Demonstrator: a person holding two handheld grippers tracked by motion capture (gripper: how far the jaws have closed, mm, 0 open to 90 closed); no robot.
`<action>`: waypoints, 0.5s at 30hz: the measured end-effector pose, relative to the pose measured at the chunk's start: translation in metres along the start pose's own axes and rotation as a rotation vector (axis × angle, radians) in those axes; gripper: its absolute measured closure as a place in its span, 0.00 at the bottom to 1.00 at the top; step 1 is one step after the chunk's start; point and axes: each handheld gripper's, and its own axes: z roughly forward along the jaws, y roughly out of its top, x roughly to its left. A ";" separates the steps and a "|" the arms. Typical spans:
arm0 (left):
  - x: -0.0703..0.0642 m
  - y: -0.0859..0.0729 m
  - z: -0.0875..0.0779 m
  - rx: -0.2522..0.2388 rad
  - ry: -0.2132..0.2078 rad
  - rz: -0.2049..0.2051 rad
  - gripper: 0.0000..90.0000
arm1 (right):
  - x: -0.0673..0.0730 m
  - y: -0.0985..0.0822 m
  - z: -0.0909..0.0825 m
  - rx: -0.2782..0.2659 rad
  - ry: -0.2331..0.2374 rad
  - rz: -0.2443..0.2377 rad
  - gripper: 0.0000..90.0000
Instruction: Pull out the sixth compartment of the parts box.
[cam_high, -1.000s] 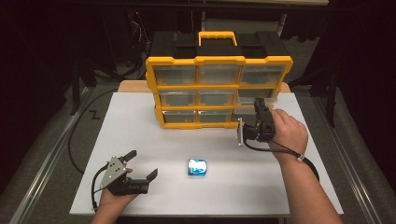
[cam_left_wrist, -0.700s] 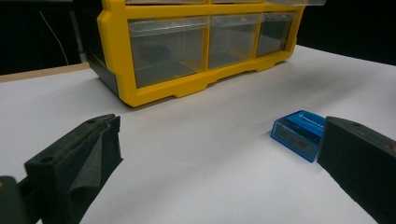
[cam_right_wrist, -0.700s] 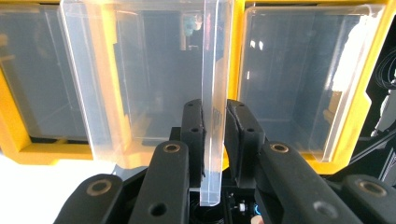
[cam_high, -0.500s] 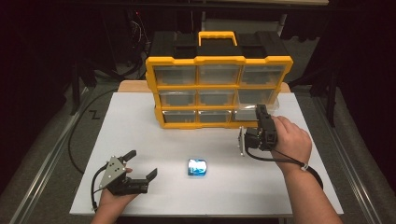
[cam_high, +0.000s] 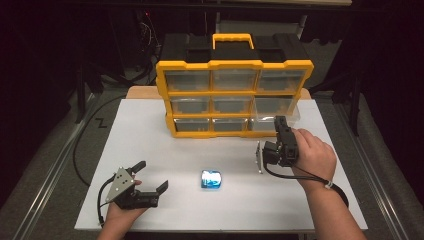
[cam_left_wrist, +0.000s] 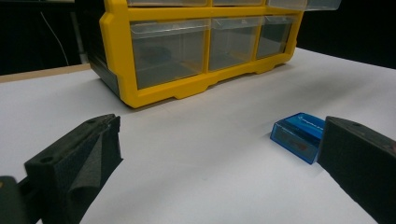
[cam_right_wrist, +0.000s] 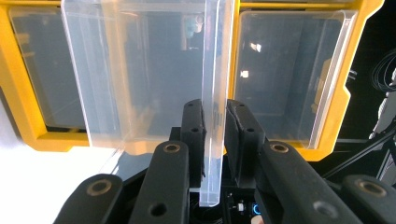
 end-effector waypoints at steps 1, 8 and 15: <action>0.000 0.000 0.000 0.000 0.000 -0.001 0.00 | 0.000 0.000 0.000 0.000 0.000 0.000 0.89; -0.001 0.000 0.001 0.002 -0.002 0.004 0.00 | 0.003 -0.001 -0.007 -0.005 0.001 0.005 0.89; -0.001 0.000 0.000 0.003 -0.005 0.007 0.00 | 0.006 -0.001 -0.007 -0.001 -0.012 0.005 0.89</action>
